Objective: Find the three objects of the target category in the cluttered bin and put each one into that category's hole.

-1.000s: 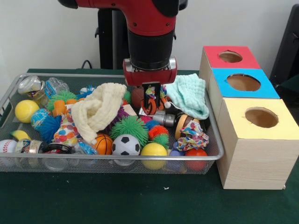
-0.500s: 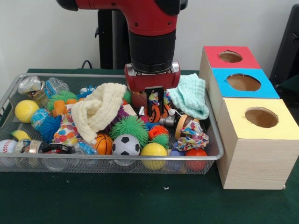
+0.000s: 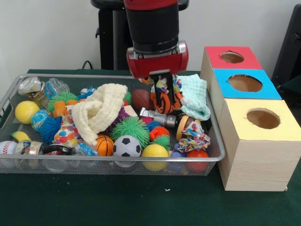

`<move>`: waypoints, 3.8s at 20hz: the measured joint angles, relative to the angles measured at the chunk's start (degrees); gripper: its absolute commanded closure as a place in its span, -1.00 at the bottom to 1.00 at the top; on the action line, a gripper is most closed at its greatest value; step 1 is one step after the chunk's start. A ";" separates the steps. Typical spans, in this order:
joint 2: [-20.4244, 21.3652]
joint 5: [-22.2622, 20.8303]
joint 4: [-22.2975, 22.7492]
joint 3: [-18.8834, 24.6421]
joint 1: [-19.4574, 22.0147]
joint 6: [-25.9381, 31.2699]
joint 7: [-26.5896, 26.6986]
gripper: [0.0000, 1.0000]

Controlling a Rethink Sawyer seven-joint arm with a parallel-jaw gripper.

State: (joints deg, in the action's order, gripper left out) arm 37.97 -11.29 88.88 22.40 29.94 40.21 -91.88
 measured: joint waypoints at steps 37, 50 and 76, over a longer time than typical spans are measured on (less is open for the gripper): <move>7.55 2.22 3.11 2.17 1.81 18.09 0.00 1.00; 7.34 11.78 9.83 2.17 1.87 18.85 0.00 1.00; 5.22 12.01 17.90 0.19 -5.17 -1.68 0.00 1.00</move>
State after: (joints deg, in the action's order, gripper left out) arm 43.18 0.72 106.78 22.59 24.76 38.53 -91.88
